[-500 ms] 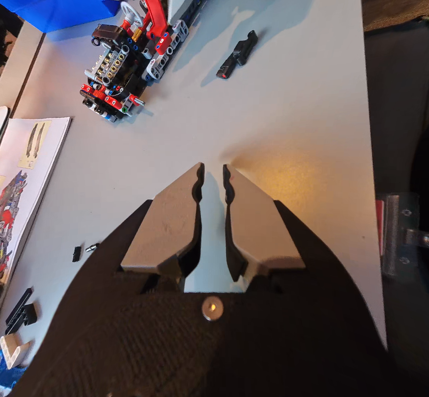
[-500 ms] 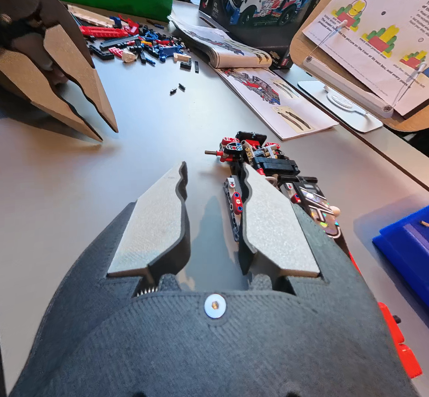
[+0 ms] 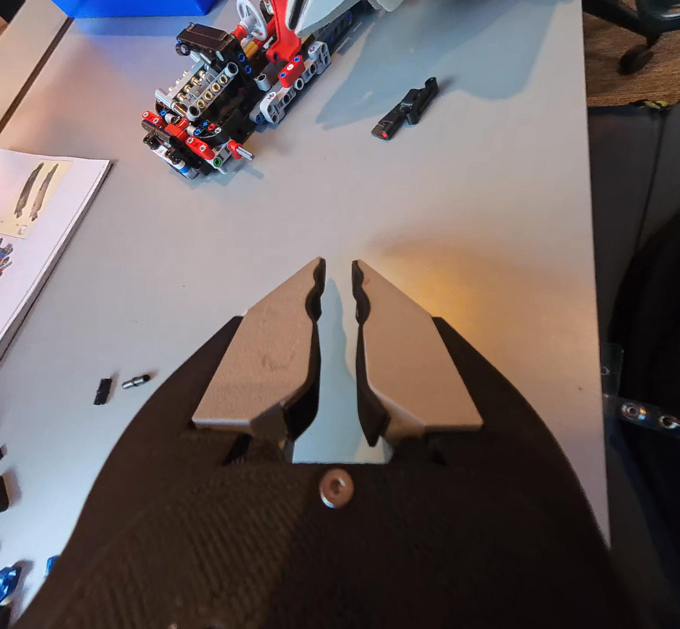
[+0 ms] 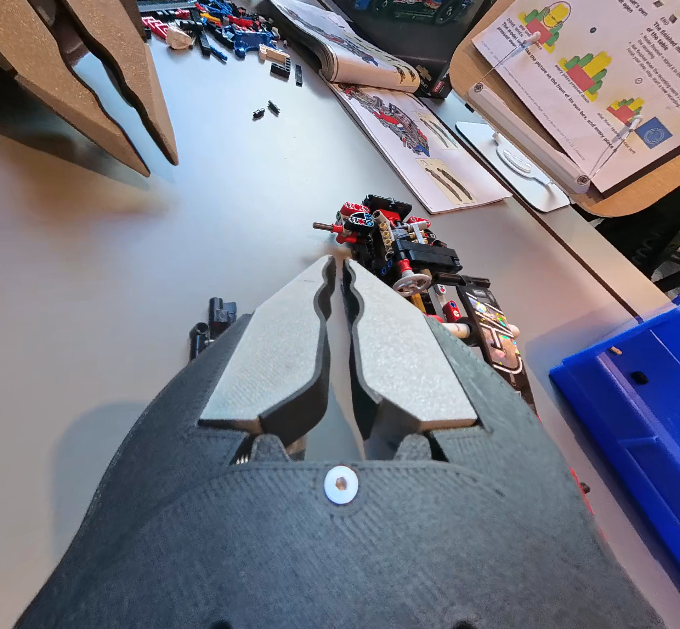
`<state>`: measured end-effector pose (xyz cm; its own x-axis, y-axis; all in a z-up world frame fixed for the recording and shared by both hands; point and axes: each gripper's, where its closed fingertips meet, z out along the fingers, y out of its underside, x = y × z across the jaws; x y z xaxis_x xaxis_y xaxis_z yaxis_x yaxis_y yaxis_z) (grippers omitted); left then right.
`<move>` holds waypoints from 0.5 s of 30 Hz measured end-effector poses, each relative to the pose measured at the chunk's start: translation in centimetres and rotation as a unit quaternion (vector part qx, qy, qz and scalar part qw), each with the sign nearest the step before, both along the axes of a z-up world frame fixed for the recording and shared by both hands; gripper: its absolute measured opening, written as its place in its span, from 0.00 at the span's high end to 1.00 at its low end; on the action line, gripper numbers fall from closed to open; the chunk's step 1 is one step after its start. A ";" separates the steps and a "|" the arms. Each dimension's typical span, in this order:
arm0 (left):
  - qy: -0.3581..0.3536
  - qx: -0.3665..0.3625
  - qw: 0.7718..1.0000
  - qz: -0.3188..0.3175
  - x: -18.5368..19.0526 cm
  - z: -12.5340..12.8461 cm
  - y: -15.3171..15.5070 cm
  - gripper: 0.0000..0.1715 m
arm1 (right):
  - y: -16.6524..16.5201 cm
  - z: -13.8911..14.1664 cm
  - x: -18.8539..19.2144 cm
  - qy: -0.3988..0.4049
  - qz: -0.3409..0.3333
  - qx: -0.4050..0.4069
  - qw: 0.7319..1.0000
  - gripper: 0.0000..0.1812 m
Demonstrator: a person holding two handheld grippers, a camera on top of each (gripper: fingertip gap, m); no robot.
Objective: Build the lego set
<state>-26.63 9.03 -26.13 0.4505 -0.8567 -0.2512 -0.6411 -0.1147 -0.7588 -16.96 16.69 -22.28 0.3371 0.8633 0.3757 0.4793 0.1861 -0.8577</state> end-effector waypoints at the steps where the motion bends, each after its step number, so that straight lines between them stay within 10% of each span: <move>1: -0.001 -0.002 1.000 0.002 0.0 0.0 0.1 0.93 | 0.0 0.0 0.0 -0.001 0.000 0.002 1.000 1.00; 15: 0.006 -0.011 1.000 0.011 0.0 -0.3 0.9 0.94 | -0.2 0.1 -0.1 0.006 0.010 -0.003 1.000 0.99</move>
